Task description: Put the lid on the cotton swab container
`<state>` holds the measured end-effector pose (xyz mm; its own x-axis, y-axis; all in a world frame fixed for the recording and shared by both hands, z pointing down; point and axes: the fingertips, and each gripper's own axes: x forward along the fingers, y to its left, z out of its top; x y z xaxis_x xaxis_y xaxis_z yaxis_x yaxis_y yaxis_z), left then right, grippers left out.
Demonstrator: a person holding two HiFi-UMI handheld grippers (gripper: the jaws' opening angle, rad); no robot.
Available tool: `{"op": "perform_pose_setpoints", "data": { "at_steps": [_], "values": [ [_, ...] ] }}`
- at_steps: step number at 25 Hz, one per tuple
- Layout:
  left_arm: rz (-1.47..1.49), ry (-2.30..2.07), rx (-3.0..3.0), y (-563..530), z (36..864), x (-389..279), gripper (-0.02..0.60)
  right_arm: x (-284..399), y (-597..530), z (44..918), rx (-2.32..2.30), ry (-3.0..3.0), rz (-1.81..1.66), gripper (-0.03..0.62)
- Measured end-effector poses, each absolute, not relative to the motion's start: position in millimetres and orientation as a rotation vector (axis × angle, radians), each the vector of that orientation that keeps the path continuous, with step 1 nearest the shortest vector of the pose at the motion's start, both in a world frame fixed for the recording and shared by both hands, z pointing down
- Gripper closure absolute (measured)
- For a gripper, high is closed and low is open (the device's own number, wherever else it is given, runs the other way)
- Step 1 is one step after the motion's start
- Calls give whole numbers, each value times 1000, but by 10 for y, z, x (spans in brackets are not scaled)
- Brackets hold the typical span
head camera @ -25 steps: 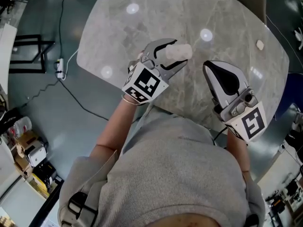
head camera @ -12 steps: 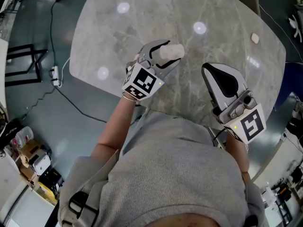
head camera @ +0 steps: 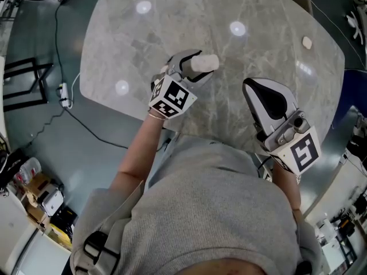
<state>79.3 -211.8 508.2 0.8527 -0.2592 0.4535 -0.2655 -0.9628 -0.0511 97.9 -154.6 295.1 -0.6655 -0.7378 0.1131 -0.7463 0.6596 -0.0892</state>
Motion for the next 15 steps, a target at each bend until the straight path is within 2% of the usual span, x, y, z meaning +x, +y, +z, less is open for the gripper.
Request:
{"op": "perform_pose_setpoints", "data": {
  "at_steps": [15],
  "values": [
    [839, -340, 2972, -2032, 5362, 773, 314, 986, -1555, 2963, 1273, -2806, 230, 592]
  ]
}}
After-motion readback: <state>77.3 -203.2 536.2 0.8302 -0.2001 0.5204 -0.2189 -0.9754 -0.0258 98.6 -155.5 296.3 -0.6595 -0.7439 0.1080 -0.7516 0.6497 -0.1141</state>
